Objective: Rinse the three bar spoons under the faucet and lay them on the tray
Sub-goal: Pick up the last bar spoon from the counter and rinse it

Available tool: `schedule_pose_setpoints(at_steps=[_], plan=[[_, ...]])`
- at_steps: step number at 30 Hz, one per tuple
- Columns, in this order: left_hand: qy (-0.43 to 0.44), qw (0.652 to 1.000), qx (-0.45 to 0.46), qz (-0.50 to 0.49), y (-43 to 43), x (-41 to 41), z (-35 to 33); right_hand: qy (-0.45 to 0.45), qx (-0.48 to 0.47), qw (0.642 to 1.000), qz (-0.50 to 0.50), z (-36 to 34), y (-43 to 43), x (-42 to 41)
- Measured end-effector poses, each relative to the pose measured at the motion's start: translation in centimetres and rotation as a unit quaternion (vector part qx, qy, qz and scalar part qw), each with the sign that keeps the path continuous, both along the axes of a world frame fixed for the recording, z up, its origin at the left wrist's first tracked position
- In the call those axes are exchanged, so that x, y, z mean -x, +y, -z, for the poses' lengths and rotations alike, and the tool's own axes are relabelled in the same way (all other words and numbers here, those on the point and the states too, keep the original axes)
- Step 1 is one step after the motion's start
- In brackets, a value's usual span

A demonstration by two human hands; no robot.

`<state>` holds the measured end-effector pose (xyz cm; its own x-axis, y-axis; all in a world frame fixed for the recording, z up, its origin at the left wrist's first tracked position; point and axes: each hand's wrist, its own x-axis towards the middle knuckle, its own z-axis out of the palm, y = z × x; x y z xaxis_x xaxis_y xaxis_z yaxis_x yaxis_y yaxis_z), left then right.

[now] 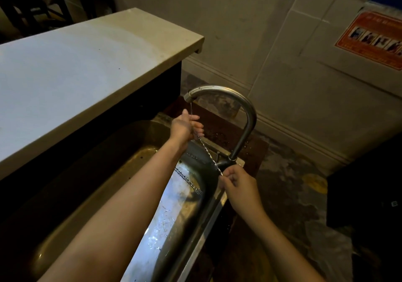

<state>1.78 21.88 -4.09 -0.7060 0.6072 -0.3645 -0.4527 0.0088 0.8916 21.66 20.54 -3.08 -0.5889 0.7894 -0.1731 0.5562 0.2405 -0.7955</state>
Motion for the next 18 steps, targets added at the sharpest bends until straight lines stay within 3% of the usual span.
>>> schedule_pose_setpoints(at_steps=[4, 10, 14, 18], plan=[[0.040, 0.997, -0.012, 0.063, -0.6, 0.3, 0.3, 0.011, 0.018, 1.000, 0.014, 0.3, 0.2, -0.3], [0.027, 0.997, 0.063, -0.024, -4.3, 3.3, 2.3, 0.008, 0.015, 1.000, -0.025, -0.1, 1.0, 1.3], [-0.112, 0.989, 0.055, -0.079, -9.4, 5.3, 4.3, 0.016, 0.066, 0.996, -0.063, -1.7, 3.2, 5.4], [-0.239, 0.963, 0.010, -0.121, -14.7, 6.2, 5.3, 0.131, 0.222, 0.965, -0.040, -3.5, 4.3, 10.4]])
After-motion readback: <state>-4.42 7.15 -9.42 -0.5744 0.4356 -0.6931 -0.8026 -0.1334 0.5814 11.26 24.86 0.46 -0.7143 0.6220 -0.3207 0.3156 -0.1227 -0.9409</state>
